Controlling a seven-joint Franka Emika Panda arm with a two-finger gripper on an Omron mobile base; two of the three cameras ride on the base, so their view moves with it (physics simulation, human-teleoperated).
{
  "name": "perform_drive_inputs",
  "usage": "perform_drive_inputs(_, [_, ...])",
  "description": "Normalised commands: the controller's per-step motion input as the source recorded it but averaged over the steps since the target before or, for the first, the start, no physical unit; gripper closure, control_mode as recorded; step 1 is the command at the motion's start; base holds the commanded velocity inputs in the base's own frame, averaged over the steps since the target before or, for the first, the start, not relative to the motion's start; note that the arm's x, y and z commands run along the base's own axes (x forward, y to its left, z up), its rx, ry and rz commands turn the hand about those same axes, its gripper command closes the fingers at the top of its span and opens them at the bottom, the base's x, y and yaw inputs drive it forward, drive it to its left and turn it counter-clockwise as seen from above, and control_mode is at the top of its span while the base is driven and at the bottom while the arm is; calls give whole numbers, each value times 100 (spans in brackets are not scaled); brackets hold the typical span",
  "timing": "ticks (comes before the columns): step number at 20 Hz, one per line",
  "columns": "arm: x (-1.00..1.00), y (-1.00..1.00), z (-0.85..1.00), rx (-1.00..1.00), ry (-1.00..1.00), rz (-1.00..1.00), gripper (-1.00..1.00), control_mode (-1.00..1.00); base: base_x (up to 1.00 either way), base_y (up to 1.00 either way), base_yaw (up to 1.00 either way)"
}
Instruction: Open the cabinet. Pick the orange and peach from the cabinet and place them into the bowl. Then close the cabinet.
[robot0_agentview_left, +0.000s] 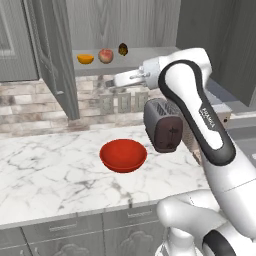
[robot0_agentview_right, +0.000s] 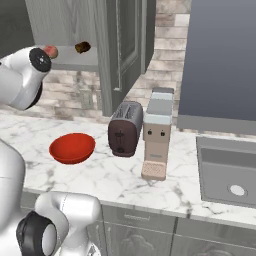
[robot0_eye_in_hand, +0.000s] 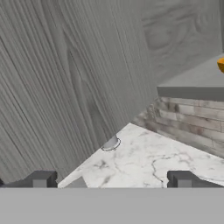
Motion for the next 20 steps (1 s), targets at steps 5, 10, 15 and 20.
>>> perform_drive_inputs(5, [17, -14, 5, -2, 0, -15, -100, -100, 0, 0, 0])
perform_drive_inputs(10, [34, -29, 8, -4, 3, -11, -100, -100, 0, 0, 0])
perform_drive_inputs(15, [40, -33, 2, -3, 10, -5, -100, -100, 0, 0, 0])
perform_drive_inputs(20, [21, -9, 0, -4, 0, 0, -100, -100, 0, 0, 0])
